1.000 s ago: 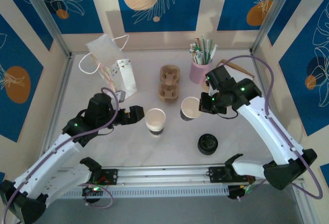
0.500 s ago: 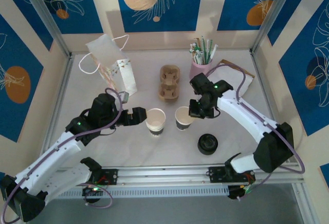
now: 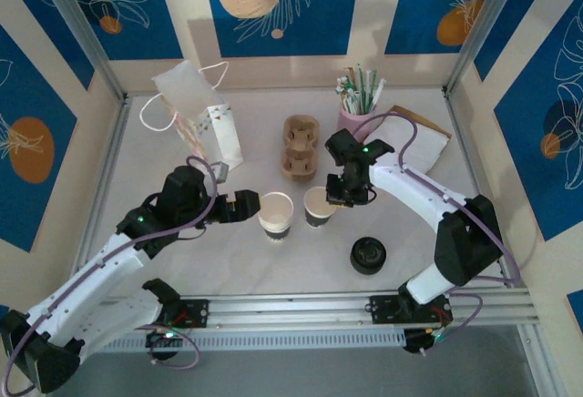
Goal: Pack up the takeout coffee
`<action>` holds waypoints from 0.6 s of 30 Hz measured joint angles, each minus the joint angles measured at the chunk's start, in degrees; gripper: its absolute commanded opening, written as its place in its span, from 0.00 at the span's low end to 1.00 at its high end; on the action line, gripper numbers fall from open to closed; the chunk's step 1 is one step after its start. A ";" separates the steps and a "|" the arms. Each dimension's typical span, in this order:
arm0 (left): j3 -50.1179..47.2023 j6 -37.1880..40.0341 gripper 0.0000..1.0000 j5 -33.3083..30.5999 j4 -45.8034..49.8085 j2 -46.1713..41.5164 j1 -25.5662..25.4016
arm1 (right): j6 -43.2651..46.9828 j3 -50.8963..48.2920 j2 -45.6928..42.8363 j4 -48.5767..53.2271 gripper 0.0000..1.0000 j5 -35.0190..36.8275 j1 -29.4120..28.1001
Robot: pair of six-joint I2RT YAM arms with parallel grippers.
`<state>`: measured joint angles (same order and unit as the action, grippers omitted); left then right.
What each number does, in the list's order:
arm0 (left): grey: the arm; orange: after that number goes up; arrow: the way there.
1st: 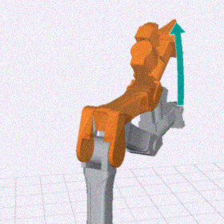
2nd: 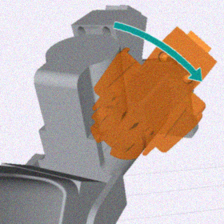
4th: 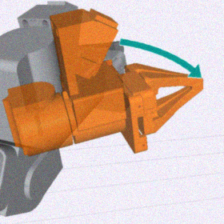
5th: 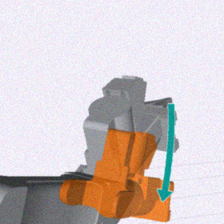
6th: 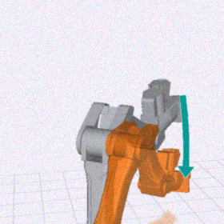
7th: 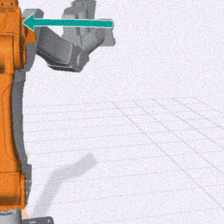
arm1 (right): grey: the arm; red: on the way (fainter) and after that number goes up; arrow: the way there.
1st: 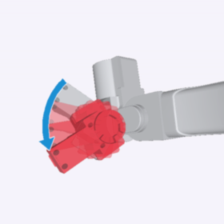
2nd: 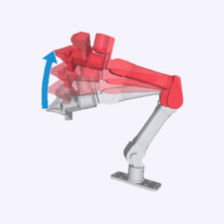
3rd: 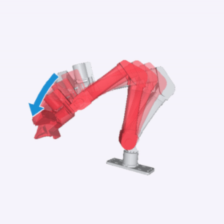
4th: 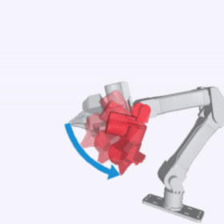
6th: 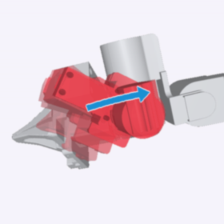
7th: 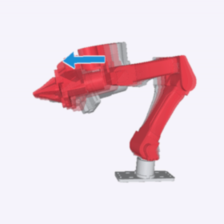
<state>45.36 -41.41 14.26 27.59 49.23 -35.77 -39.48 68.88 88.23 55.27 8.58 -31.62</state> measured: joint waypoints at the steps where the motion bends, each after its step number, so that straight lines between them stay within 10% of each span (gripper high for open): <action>1: -0.17 0.00 1.00 0.00 -0.13 0.00 0.00 | -0.09 0.00 0.13 -0.04 0.20 0.00 -0.04; 18: 2.93 2.21 1.00 -2.21 1.38 0.96 -3.43 | -2.56 -0.76 -12.09 3.63 0.93 1.11 0.42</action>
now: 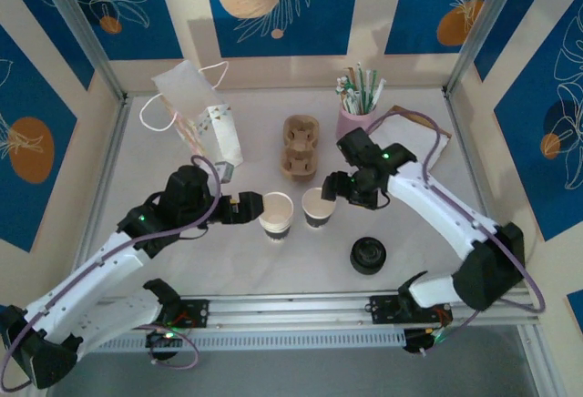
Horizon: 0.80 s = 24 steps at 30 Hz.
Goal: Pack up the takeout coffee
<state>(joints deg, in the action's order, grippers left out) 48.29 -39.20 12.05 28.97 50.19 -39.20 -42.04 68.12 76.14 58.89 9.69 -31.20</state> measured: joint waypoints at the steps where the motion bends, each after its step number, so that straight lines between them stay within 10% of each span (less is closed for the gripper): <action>1: 0.66 0.31 1.00 -0.39 0.31 0.15 -0.61 | -0.24 -0.81 -2.38 0.57 0.98 0.31 0.35; 11: 10.38 2.32 1.00 -5.18 4.68 3.56 -8.74 | -4.61 -14.93 -22.97 5.31 0.99 -0.31 10.19; 24: 14.97 3.80 1.00 -8.81 6.25 8.39 -14.23 | -10.58 -27.19 -25.77 4.39 0.99 -4.59 12.22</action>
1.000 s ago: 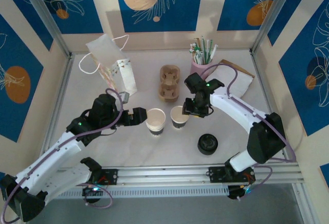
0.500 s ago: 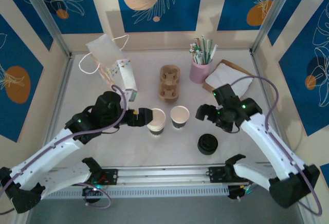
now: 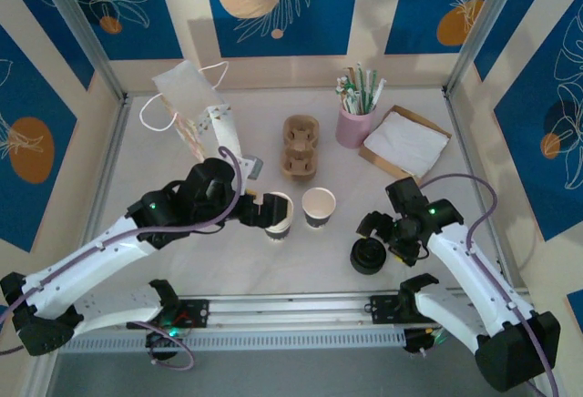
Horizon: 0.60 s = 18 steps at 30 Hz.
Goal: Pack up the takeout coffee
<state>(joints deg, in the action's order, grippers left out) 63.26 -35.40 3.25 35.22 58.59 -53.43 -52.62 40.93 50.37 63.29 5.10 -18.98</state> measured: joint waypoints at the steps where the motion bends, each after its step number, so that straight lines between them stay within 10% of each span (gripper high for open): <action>1: 0.00 0.00 1.00 -0.04 -0.02 0.04 -0.02 | -0.02 -0.46 0.04 -0.46 0.99 -0.26 0.00; 18: -1.22 0.00 1.00 -0.37 -0.44 1.25 -0.11 | -0.33 -0.87 6.54 -4.22 0.99 -1.55 -7.15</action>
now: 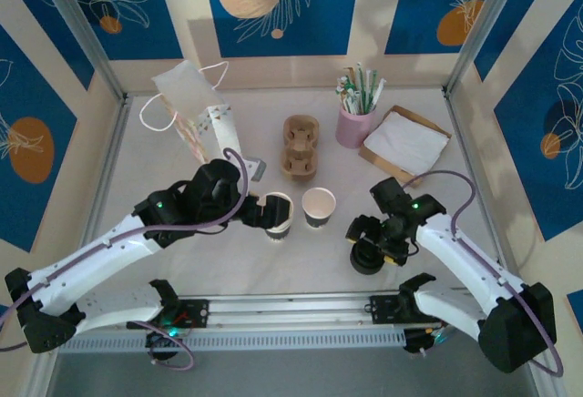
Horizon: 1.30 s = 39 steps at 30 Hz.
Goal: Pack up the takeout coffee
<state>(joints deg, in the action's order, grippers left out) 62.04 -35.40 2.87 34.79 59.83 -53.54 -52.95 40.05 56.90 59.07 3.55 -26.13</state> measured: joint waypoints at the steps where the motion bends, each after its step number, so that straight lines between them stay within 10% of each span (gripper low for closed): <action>1: -0.13 0.00 1.00 0.00 -0.02 0.00 0.00 | -0.42 0.02 0.24 -0.07 0.99 0.02 -1.38; 16: -1.44 -0.02 1.00 -2.12 -0.07 -0.09 0.00 | -9.07 4.28 4.11 1.95 0.99 0.98 -20.31; 39: -3.67 -0.20 1.00 -4.90 1.07 -1.97 0.07 | 8.00 12.39 14.71 4.66 0.99 3.91 -6.64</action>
<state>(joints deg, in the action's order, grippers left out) 58.37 -35.59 -2.02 35.86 57.87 -53.47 -44.95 52.45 71.61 63.72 7.46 -32.77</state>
